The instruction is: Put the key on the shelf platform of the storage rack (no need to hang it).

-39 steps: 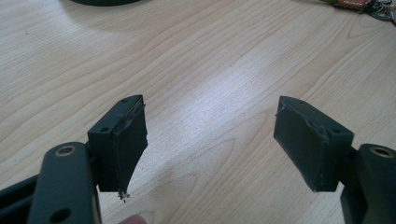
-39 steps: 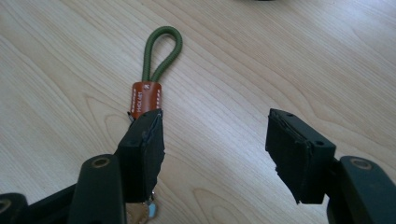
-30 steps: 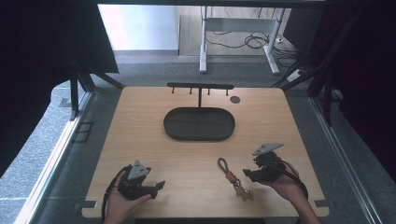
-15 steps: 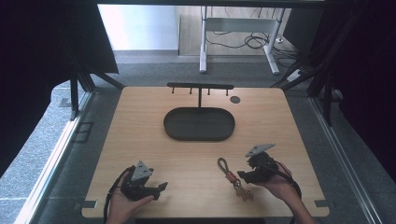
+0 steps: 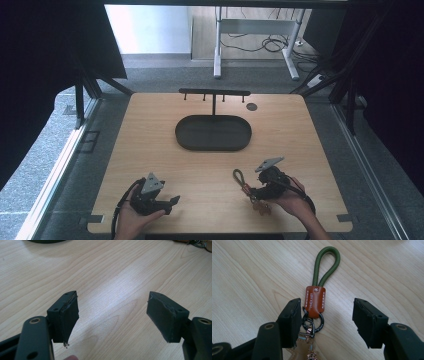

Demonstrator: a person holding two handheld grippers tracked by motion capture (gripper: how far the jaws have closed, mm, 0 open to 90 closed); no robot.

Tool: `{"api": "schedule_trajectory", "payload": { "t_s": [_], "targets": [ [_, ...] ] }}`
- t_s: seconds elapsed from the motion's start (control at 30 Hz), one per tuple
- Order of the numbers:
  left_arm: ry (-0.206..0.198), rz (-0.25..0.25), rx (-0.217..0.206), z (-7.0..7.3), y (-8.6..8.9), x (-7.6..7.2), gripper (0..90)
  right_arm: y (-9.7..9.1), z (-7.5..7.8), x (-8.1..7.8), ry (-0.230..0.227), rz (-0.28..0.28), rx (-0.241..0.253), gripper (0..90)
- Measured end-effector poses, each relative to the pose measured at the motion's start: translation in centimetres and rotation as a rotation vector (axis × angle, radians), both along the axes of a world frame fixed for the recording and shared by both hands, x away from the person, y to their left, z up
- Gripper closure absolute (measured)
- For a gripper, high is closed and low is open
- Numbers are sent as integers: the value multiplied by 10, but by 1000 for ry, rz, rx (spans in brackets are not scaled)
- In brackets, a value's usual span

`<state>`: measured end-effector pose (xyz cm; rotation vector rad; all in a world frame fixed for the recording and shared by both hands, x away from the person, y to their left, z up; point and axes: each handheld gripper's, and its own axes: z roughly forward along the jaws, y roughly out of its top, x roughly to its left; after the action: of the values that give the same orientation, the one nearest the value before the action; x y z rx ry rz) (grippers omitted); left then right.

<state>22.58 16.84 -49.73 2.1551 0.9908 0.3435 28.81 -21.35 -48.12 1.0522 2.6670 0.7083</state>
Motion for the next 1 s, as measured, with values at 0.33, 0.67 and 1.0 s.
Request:
{"api": "schedule_trajectory", "payload": {
  "t_s": [0.33,0.67,1.0],
  "targets": [
    [0,2,4,-1,0,0,262,8,-8,1,14,11,-29,420],
    [-4,-6,15,0,-4,-1,262,21,-17,1,34,35,-59,429],
    [-5,-10,18,0,-4,-1,261,28,-27,6,46,38,-92,483]
  ]
}}
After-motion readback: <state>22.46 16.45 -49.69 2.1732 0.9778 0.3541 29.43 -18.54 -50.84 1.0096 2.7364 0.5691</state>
